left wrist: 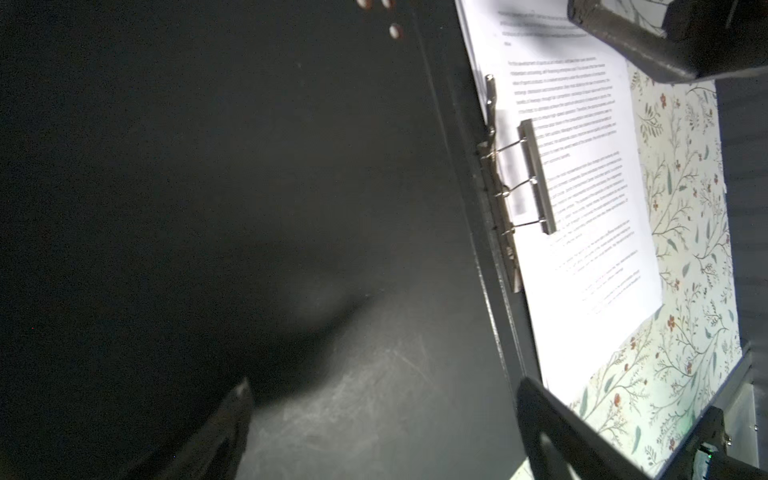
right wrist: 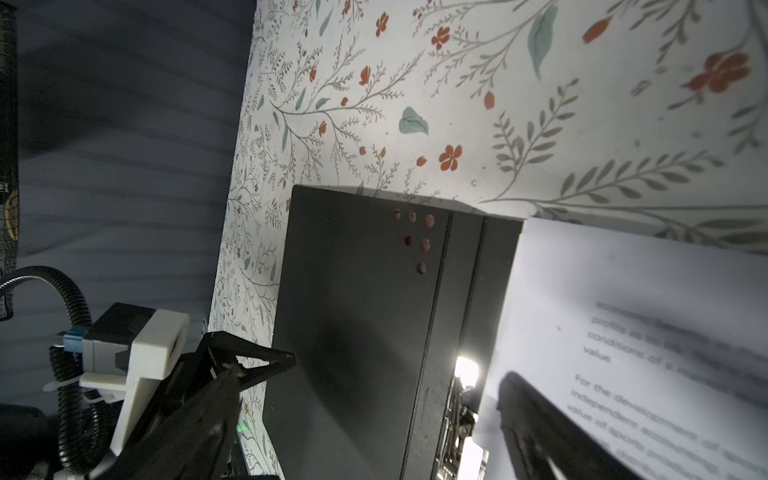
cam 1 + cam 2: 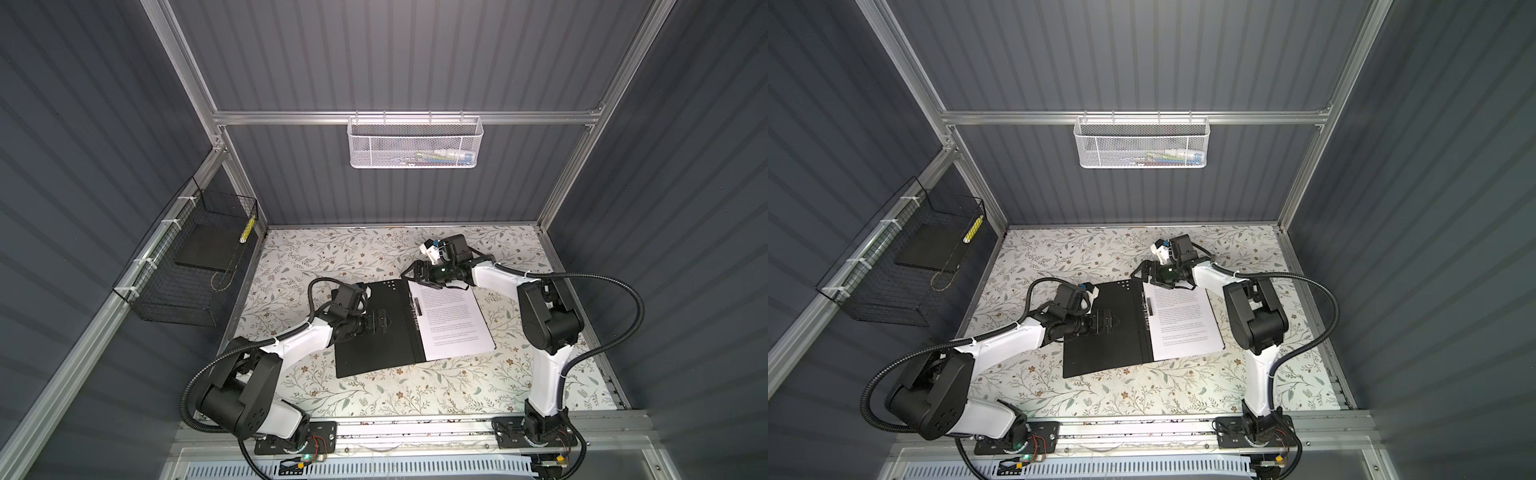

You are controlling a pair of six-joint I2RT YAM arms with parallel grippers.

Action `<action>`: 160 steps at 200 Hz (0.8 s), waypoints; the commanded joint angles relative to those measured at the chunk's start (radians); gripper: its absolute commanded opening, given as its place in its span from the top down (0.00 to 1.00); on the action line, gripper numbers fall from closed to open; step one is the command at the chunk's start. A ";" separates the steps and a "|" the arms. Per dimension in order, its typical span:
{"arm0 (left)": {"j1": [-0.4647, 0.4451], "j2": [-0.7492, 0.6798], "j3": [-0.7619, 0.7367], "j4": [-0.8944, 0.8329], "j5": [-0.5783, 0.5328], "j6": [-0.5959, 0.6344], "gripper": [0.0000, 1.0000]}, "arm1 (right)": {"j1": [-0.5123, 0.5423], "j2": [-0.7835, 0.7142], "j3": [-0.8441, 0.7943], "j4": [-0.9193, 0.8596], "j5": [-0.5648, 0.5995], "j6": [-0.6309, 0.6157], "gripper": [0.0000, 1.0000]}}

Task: Put the files into the folder

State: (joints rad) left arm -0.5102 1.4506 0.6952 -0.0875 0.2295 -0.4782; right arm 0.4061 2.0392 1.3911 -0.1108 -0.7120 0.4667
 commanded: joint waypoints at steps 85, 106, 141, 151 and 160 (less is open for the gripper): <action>0.033 0.027 -0.123 0.049 -0.027 -0.002 0.00 | 0.032 0.099 0.107 -0.130 -0.043 -0.071 0.06; 0.033 0.027 -0.134 0.058 -0.027 -0.002 0.00 | 0.035 0.120 0.120 -0.131 -0.053 -0.069 0.07; 0.034 0.027 -0.141 0.066 -0.016 -0.006 0.00 | 0.045 0.140 0.134 -0.141 -0.057 -0.071 0.08; 0.033 0.027 -0.141 0.068 -0.017 -0.006 0.00 | 0.047 0.144 0.136 -0.144 -0.058 -0.072 0.08; 0.033 0.027 -0.141 0.068 -0.017 -0.007 0.00 | 0.048 0.147 0.138 -0.143 -0.062 -0.071 0.08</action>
State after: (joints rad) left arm -0.4828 1.4509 0.5938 0.0650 0.2180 -0.4786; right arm 0.4442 2.1746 1.5009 -0.2256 -0.7456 0.4129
